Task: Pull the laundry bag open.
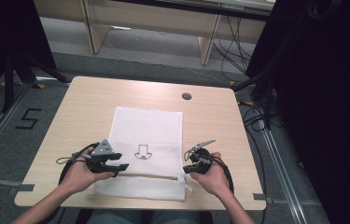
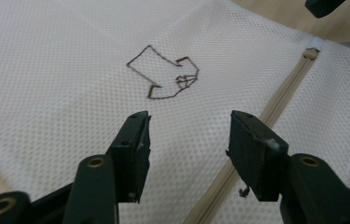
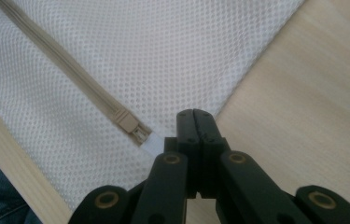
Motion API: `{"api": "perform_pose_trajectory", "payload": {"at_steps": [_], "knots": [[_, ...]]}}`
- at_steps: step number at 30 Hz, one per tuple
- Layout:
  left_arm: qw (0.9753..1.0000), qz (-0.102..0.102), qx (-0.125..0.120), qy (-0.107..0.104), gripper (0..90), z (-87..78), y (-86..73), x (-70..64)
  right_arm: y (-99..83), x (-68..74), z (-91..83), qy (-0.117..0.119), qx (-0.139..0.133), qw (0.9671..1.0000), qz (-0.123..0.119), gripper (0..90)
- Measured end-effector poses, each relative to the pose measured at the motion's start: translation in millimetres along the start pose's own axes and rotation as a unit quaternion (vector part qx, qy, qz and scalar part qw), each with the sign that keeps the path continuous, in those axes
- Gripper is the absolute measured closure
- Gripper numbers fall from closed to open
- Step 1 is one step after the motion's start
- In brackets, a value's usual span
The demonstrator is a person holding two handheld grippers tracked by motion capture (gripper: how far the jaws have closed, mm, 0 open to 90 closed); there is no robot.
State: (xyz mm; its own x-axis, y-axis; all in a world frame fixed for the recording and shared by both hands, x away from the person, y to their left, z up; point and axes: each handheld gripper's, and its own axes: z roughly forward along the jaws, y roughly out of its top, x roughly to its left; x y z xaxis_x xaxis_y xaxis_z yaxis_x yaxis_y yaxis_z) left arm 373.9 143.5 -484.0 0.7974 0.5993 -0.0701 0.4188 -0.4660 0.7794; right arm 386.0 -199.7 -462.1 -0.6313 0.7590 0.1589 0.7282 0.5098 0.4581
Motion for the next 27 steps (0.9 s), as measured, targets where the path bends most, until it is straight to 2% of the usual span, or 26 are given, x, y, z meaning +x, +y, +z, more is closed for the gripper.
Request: {"api": "perform_pose_trajectory", "payload": {"at_steps": [1,2,3,4,5,6,8,9,10,13,16,20,23,27], "knots": [[1.0,-0.006,-0.004,-0.002,49.7,4.9,2.2,-5.3,-0.4,-0.1,0.8,0.003,0.005,1.0,-0.004,90.0],[0.9999,0.009,0.002,-0.006,50.7,8.1,5.4,-7.9,-0.5,0.2,1.9,0.005,0.008,1.0,-0.002,90.0],[0.9998,0.018,0.004,-0.007,52.1,11.0,8.9,-11.8,-0.6,1.9,1.4,0.003,0.018,0.9997,0.014,90.0],[0.9996,0.025,0.004,-0.012,53.4,14.1,12.4,-14.9,-0.5,2.3,1.6,0.003,0.02,0.9997,0.015,90.0],[0.9994,0.032,0.002,-0.017,54.6,17.3,16.0,-17.3,-0.4,1.5,2.8,0.005,0.016,0.9998,0.007,90.0],[0.9993,0.026,-0.002,-0.026,56.2,20.9,19.1,-20.8,-0.7,2.2,2.2,0.004,0.018,0.9998,0.011,90.0],[0.9986,0.041,0.004,-0.034,58.1,26.4,25.1,-24.7,-1.5,4.5,0.8,0.003,0.024,0.9994,0.023,90.0],[0.9985,0.038,0.001,-0.039,59.3,29.6,27.2,-28.1,-2.1,5.5,0.7,0.003,0.028,0.9993,0.026,90.0],[0.9983,0.039,0.002,-0.044,60.6,32.3,28.8,-30.4,-2.4,4.8,1.8,0.006,0.024,0.9995,0.018,90.0],[0.9975,0.041,0.003,-0.057,63.4,38.8,32.9,-36.3,-2.3,6.6,4.2,0.011,0.029,0.9992,0.027,90.0],[0.9965,0.048,0.011,-0.068,66.4,44.1,36.2,-41.0,-1.9,8.5,7.1,0.018,0.029,0.9992,0.022,90.0],[0.9955,0.047,0.018,-0.081,70.0,52.5,41.0,-47.2,-0.6,11.3,11.2,0.024,0.034,0.999,0.019,90.0],[0.9939,0.061,0.025,-0.089,72.2,58.8,45.3,-52.2,-2.7,13.3,16.8,0.026,0.048,0.9983,0.019,90.0],[0.9927,0.064,0.031,-0.098,74.7,67.1,49.7,-59.2,-4.7,13.9,24.2,0.017,0.049,0.9986,0.004,90.0]]}}
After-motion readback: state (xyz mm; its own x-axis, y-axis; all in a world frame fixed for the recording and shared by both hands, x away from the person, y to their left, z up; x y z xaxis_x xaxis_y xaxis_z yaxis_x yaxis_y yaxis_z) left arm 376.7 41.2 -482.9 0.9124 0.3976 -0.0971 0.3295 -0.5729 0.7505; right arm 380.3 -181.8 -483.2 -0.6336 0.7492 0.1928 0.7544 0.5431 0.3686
